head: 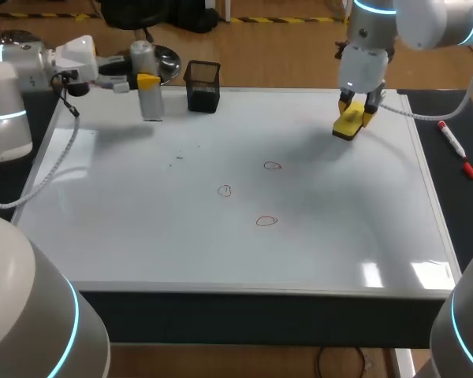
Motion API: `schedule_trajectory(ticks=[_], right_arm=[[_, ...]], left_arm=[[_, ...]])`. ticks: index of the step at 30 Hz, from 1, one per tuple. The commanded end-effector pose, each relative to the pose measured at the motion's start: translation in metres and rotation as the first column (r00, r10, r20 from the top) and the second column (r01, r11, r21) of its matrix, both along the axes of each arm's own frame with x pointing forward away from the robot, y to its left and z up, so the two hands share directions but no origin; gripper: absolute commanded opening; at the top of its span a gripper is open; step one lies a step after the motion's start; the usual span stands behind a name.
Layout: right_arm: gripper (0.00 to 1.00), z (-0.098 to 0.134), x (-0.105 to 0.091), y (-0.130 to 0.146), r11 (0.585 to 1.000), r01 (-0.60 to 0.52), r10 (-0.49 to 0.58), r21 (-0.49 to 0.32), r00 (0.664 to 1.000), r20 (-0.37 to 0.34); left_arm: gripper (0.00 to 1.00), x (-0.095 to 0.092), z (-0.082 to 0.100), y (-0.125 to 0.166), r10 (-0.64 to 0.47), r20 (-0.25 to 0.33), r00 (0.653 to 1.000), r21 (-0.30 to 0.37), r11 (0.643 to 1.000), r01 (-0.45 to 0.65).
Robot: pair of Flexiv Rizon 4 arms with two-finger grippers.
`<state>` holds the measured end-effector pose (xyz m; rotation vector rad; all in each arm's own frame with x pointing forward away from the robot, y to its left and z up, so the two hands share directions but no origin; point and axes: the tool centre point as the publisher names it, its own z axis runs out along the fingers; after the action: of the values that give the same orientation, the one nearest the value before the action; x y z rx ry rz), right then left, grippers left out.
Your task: Pick up the inspection probe, press it on each red-marked spot on the whiteboard one by one, put down the probe, pick up the eraser, and wipe off all the red marks.
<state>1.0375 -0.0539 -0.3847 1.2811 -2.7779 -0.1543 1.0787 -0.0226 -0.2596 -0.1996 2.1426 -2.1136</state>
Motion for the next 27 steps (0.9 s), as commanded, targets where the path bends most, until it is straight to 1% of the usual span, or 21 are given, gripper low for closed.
schedule_trajectory(ticks=[1, 7, 12, 16, 17, 19, 20, 22, 27], right_arm=[[0.0, 0.002, -0.001, -0.001, 1.0, -0.002, 0.002, -0.004, 1.0, 0.001], [0.0, 0.002, -0.001, -0.001, 1.0, -0.002, 0.002, -0.004, 1.0, 0.001], [0.0, 0.002, -0.001, -0.001, 1.0, -0.002, 0.002, -0.004, 1.0, 0.001], [0.0, 0.002, -0.001, -0.001, 1.0, -0.002, 0.002, -0.004, 1.0, 0.001], [0.0, 0.002, -0.001, -0.001, 1.0, -0.002, 0.002, -0.004, 1.0, 0.001], [0.0, 0.002, -0.001, -0.001, 1.0, -0.002, 0.002, -0.004, 1.0, 0.001], [0.0, 0.002, -0.001, -0.001, 1.0, -0.002, 0.002, -0.004, 1.0, 0.001], [0.0, 0.002, -0.001, -0.001, 1.0, -0.002, 0.002, -0.004, 1.0, 0.001], [0.0, 0.002, -0.001, -0.001, 1.0, -0.002, 0.002, -0.004, 1.0, 0.001]], left_arm=[[0.0, -0.025, 0.013, -0.018, -0.009, 0.016, 1.0, 0.004, 1.0, 0.009], [0.0, -0.056, 0.032, -0.038, -0.062, 0.033, 0.998, -0.025, 0.998, 0.063], [0.0, -0.084, 0.041, -0.055, -0.11, 0.043, 0.993, -0.043, 0.993, 0.112], [0.0, -0.108, 0.041, -0.071, -0.142, 0.034, 0.989, -0.049, 0.988, 0.143], [0.0, -0.113, 0.04, -0.074, -0.148, 0.034, 0.988, -0.067, 0.986, 0.15], [0.0, -0.123, 0.04, -0.083, -0.174, 0.033, 0.984, -0.063, 0.982, 0.176], [0.0, -0.128, 0.04, -0.087, -0.181, 0.032, 0.983, -0.071, 0.981, 0.183], [0.0, -0.137, 0.039, -0.094, -0.188, 0.03, 0.982, -0.056, 0.98, 0.19], [0.0, -0.153, 0.04, -0.102, -0.196, 0.031, 0.98, -0.079, 0.977, 0.198]])
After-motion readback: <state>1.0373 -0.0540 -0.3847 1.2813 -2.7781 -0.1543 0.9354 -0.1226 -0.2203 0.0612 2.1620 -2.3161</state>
